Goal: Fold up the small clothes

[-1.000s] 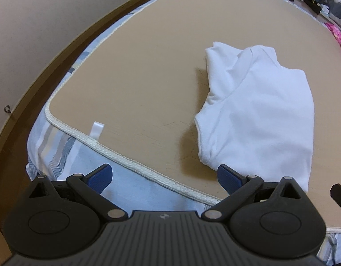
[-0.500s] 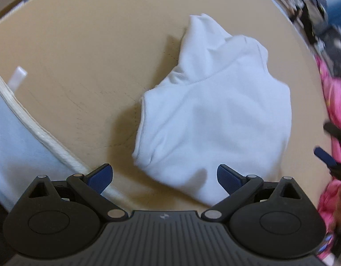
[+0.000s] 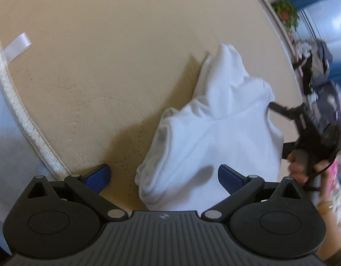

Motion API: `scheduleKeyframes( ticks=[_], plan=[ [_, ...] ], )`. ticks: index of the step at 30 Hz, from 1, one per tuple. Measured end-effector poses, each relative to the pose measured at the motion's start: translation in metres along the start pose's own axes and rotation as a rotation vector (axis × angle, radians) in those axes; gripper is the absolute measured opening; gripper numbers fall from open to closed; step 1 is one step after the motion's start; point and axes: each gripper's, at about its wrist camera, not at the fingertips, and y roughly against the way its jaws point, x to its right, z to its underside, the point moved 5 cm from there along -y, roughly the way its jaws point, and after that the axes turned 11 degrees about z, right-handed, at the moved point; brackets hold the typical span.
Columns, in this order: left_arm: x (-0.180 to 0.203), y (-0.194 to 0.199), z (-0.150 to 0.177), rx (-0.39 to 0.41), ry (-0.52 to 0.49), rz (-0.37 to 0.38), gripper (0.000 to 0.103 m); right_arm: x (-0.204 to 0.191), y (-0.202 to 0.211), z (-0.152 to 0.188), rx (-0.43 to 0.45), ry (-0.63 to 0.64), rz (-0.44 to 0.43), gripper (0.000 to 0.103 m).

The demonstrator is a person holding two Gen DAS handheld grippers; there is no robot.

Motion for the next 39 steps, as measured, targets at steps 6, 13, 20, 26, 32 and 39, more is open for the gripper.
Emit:
scheduleKeyframes(
  ticks=[6, 13, 20, 26, 32, 39],
  plan=[
    [0.005, 0.002, -0.013, -0.001, 0.002, -0.009, 0.022, -0.02, -0.005, 0.015, -0.037, 0.173, -0.097, 0.032],
    [0.038, -0.004, -0.046, -0.077, -0.237, -0.071, 0.012, -0.015, 0.032, 0.045, 0.093, 0.052, -0.038, 0.022],
    [0.172, -0.094, -0.108, -0.277, -0.745, -0.092, 0.01, 0.077, 0.114, 0.191, 0.4, -0.684, -0.032, 0.022],
    [0.263, -0.176, -0.059, -0.334, -1.073, -0.226, 0.008, 0.074, 0.103, 0.326, 0.52, -1.005, 0.003, 0.022],
    [0.239, -0.166, -0.085, -0.272, -1.012, -0.331, 0.019, 0.086, 0.119, 0.302, 0.506, -0.901, 0.037, 0.031],
    [0.182, -0.129, -0.146, -0.151, -0.905, -0.528, 0.027, 0.086, 0.151, 0.314, 0.592, -0.76, 0.285, 0.054]
  ],
)
